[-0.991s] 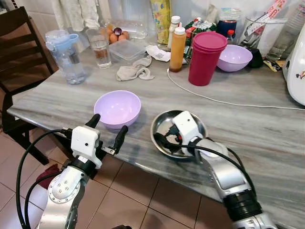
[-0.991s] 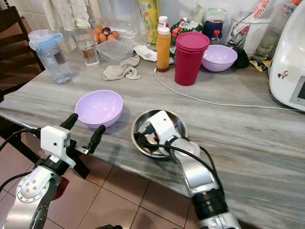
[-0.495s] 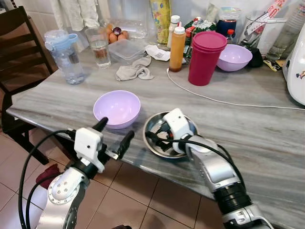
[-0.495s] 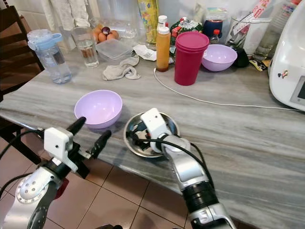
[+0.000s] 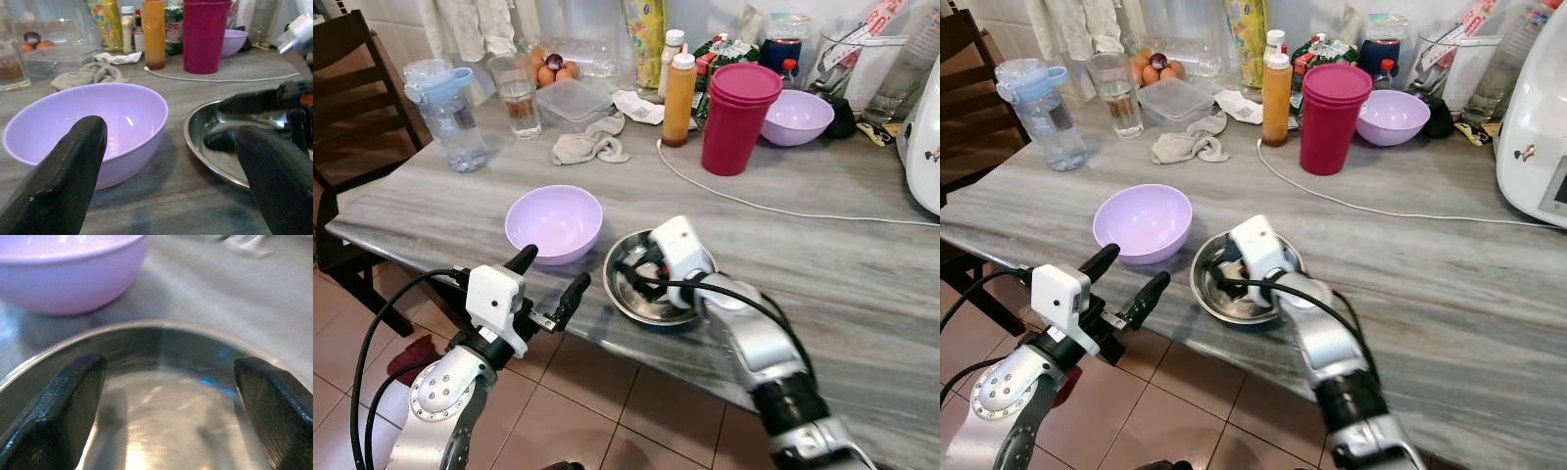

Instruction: Setting the table

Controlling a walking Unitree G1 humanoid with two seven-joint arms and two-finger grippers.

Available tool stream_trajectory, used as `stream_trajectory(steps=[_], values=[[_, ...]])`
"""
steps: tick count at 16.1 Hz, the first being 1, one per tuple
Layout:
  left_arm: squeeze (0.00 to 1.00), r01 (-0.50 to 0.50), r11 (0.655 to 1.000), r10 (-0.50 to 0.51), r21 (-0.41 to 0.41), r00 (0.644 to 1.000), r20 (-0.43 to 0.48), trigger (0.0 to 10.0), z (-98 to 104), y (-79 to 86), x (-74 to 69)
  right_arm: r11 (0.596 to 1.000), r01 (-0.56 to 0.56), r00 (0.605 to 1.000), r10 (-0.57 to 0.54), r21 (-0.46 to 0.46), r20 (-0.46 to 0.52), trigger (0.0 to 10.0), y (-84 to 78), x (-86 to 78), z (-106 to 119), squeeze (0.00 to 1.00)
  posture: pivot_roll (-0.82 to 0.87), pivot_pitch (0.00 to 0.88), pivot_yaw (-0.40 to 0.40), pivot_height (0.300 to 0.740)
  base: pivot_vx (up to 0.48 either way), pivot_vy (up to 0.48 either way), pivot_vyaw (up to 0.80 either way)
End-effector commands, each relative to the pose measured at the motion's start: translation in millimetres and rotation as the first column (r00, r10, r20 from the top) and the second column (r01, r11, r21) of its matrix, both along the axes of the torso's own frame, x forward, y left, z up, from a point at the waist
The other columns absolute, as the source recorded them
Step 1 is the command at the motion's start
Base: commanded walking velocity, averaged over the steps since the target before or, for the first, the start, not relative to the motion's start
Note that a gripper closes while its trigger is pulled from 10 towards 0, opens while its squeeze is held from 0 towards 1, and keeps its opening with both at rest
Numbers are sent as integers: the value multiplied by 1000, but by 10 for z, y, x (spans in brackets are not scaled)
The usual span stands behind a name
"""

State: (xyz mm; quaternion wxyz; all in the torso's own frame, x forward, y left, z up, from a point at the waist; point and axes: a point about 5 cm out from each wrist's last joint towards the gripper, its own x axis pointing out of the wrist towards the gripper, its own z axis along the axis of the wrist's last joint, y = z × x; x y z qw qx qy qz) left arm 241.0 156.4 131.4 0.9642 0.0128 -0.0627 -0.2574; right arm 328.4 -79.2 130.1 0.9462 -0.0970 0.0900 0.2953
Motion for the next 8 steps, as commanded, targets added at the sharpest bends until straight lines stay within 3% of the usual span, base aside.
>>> stream_trajectory(steps=[1, 4, 8], values=[[0, 18, 1000, -18, 7, 1000, -2, 10000, 14, 5, -19, 999, 20, 998, -21, 29, 57, 10000, -60, -6, 102, 0, -123, 103, 36, 740, 0, 0, 0], [0, 57, 998, -58, -11, 998, -14, 10000, 17, -17, -18, 992, 107, 984, -116, 71, 134, 10000, -335, -114, 212, 0, -141, 99, 46, 740, 0, 0, 0], [0, 65, 998, -65, -3, 997, -32, 10000, -45, -4, 6, 964, 244, 942, -262, 110, 207, 10000, -571, -272, 286, 0, -161, 87, 60, 740, 0, 0, 0]])
